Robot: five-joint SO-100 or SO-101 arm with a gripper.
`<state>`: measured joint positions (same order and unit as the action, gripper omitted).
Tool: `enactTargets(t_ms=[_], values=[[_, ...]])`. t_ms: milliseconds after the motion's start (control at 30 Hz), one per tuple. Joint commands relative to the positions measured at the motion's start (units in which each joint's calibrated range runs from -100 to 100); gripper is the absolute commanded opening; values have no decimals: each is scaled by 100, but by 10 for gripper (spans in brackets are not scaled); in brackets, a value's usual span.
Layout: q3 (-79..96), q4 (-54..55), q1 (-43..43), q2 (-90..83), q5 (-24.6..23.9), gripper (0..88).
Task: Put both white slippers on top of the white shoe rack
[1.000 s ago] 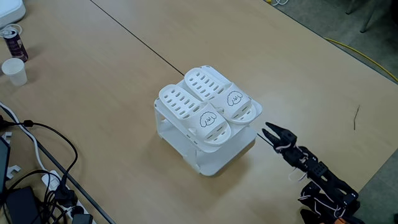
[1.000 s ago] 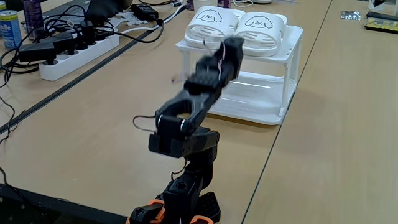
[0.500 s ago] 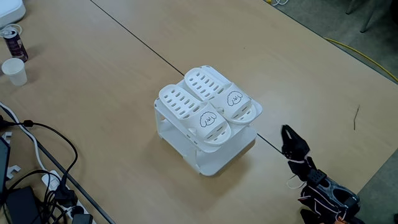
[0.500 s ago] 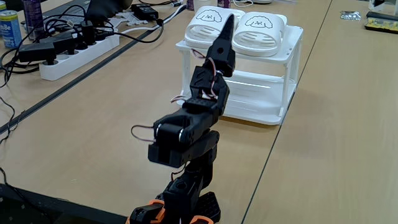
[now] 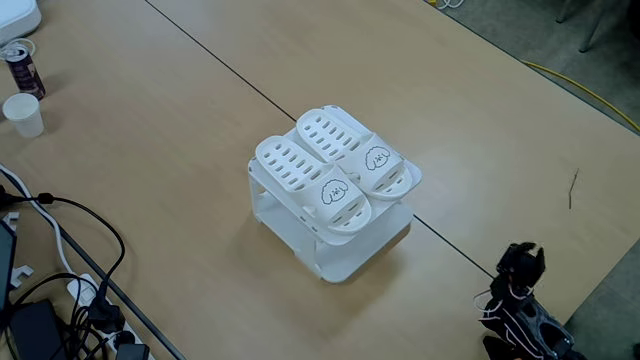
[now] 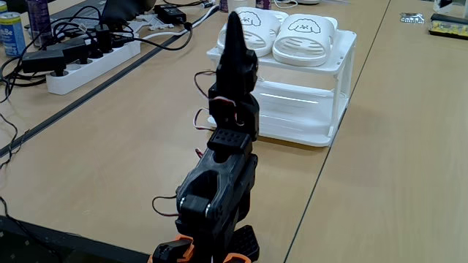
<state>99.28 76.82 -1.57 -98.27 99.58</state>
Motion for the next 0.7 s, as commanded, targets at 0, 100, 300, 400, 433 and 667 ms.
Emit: enactTargets(t_ms=[0,100,300,400,433,667], values=[[45,713,1,-64,42,8],[45,1438,-7,-64,42,8],[45,2283,-7,-72,42,8],[45,2266,1,-64,42,8],[45,2266,1,-64,42,8],[45,2266,1,-64,42,8]])
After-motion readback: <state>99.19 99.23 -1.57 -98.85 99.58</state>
